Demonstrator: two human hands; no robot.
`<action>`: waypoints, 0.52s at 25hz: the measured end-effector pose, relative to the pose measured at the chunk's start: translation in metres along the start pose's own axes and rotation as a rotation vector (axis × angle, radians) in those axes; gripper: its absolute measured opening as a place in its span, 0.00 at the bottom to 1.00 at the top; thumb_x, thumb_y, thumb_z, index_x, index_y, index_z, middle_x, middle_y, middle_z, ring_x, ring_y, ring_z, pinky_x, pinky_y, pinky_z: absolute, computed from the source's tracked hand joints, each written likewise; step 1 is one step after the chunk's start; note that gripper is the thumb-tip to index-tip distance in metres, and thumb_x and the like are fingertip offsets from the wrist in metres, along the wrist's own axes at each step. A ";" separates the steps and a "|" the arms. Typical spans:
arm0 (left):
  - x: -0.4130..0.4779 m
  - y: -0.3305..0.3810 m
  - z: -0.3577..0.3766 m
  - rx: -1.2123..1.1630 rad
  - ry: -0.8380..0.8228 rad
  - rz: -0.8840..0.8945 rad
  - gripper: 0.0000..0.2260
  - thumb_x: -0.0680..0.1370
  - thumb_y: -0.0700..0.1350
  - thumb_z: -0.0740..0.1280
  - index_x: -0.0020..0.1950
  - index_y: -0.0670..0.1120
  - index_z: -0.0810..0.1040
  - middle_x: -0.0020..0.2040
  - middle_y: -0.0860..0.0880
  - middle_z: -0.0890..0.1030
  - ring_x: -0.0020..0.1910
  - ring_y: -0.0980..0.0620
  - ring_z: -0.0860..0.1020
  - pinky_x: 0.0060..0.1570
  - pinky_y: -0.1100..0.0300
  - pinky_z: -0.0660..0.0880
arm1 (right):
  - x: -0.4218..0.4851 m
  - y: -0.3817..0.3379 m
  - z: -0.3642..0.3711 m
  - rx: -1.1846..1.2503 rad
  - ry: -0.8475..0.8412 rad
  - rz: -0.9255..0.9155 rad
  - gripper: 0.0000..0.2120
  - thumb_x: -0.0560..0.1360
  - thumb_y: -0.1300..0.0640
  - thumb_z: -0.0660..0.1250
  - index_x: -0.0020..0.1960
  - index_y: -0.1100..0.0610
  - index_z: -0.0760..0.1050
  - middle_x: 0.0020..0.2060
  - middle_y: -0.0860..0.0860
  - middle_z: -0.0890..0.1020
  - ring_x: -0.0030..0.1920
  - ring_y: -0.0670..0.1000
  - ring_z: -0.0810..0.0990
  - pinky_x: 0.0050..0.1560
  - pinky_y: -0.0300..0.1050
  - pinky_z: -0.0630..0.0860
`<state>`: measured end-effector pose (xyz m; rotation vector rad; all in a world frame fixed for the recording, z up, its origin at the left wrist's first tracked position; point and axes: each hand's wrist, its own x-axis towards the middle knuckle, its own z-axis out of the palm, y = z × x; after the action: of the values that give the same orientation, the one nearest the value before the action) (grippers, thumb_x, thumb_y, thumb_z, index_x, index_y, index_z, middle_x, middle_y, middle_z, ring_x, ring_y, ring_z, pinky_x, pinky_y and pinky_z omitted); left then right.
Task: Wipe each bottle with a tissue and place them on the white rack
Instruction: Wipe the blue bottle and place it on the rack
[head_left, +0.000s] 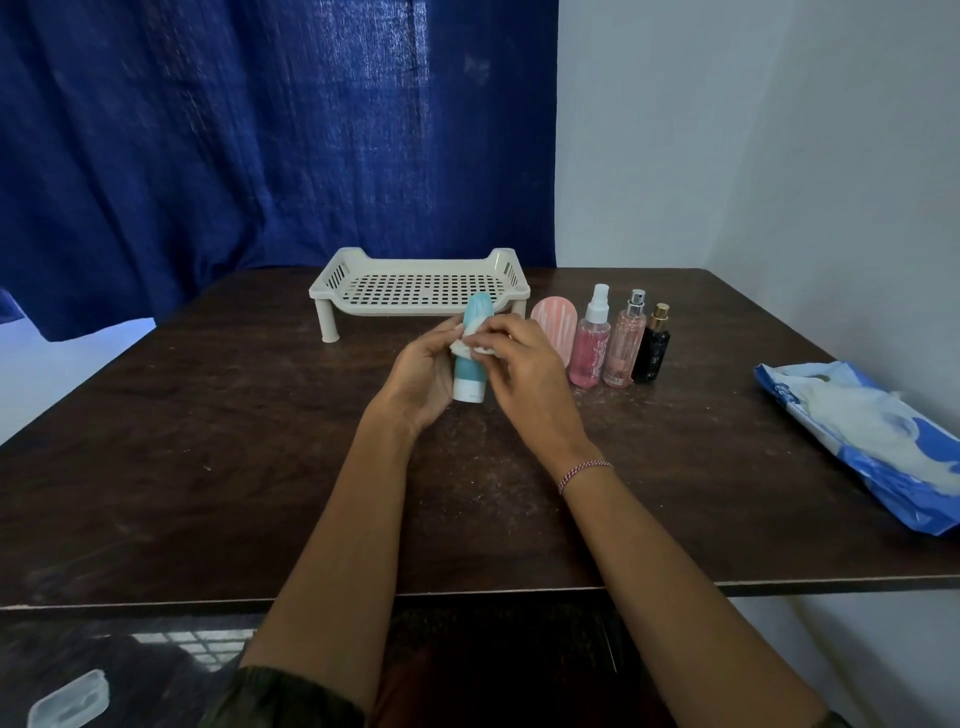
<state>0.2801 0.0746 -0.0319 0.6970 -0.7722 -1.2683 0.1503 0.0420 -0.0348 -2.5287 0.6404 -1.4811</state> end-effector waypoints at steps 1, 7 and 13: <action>0.000 0.000 -0.001 0.002 0.007 -0.003 0.16 0.80 0.40 0.54 0.67 0.39 0.71 0.54 0.44 0.80 0.51 0.50 0.79 0.57 0.56 0.74 | 0.000 -0.001 0.000 -0.014 -0.019 -0.030 0.10 0.72 0.66 0.67 0.53 0.62 0.79 0.51 0.56 0.78 0.54 0.51 0.74 0.58 0.38 0.70; -0.002 0.000 0.003 0.018 -0.038 -0.037 0.15 0.81 0.40 0.53 0.64 0.40 0.73 0.52 0.44 0.81 0.50 0.52 0.79 0.56 0.56 0.74 | 0.001 0.000 -0.001 -0.069 0.029 -0.011 0.10 0.73 0.67 0.67 0.54 0.63 0.79 0.51 0.57 0.78 0.55 0.52 0.74 0.59 0.37 0.70; -0.001 -0.002 0.003 0.073 -0.085 -0.083 0.18 0.80 0.42 0.54 0.69 0.41 0.69 0.56 0.43 0.78 0.52 0.50 0.76 0.57 0.53 0.71 | 0.003 0.006 -0.004 -0.022 0.148 0.141 0.11 0.74 0.67 0.66 0.56 0.64 0.78 0.55 0.58 0.77 0.58 0.52 0.74 0.62 0.38 0.69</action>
<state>0.2761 0.0753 -0.0322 0.7444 -0.8699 -1.3572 0.1471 0.0357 -0.0322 -2.3499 0.8424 -1.6287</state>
